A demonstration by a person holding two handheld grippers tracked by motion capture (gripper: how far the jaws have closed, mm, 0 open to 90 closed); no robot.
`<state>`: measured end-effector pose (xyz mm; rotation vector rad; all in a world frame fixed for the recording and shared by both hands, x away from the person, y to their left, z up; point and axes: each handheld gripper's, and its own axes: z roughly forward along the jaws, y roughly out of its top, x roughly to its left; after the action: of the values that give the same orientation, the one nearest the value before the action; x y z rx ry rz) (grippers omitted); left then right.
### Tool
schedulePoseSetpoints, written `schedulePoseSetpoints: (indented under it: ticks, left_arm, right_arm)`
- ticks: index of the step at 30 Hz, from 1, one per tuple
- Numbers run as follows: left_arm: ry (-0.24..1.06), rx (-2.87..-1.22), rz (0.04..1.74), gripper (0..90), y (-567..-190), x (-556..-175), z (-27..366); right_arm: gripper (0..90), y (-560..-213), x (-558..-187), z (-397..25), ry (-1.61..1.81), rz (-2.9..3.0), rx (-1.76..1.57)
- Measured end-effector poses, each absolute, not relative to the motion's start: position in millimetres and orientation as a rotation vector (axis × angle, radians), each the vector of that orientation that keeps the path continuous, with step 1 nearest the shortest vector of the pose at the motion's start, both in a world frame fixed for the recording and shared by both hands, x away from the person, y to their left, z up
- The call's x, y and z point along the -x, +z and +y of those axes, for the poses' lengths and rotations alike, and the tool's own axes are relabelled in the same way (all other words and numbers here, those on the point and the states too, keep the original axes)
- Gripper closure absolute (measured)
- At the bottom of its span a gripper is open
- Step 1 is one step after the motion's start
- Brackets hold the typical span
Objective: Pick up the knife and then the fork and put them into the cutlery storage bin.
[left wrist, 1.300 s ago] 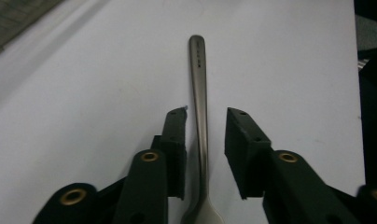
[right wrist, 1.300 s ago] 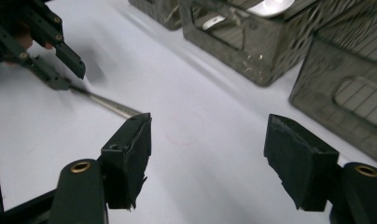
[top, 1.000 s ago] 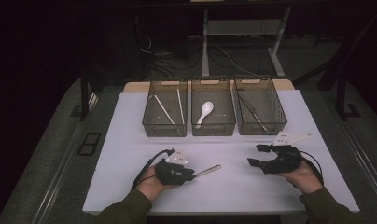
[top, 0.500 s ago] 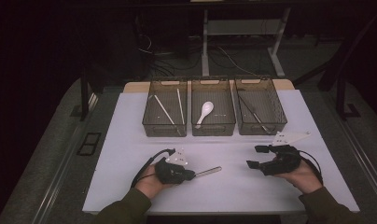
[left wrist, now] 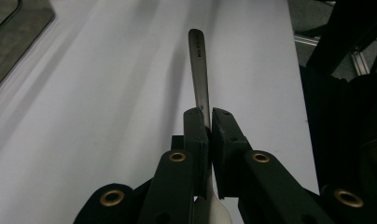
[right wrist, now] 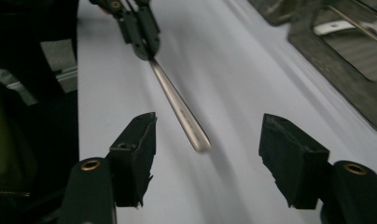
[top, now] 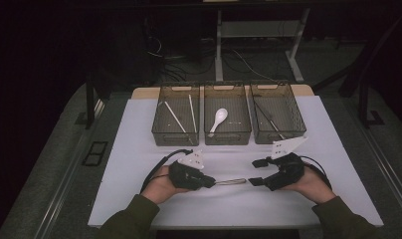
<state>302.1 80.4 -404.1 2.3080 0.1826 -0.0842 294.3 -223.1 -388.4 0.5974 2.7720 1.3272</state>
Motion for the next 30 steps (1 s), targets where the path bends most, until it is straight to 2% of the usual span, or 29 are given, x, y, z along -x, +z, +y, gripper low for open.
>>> schedulePoseSetpoints:
  ticks: [13,22,30]
  left_arm:
    - [-0.116,-2.313,0.037,84.8,-389.5,-309.7,48.3]
    - [-0.131,-2.317,0.028,84.7,-388.3,-307.2,46.3]
    - [-0.151,-2.314,0.003,84.7,-388.1,-306.9,46.4]
  right_arm:
    - [59.1,-393.6,-302.6,-172.2,1.158,2.944,-0.289]
    - [76.2,-401.4,-298.9,-160.2,1.055,2.982,-0.198]
    - [81.1,-403.3,-293.1,-155.5,1.019,3.016,-0.151]
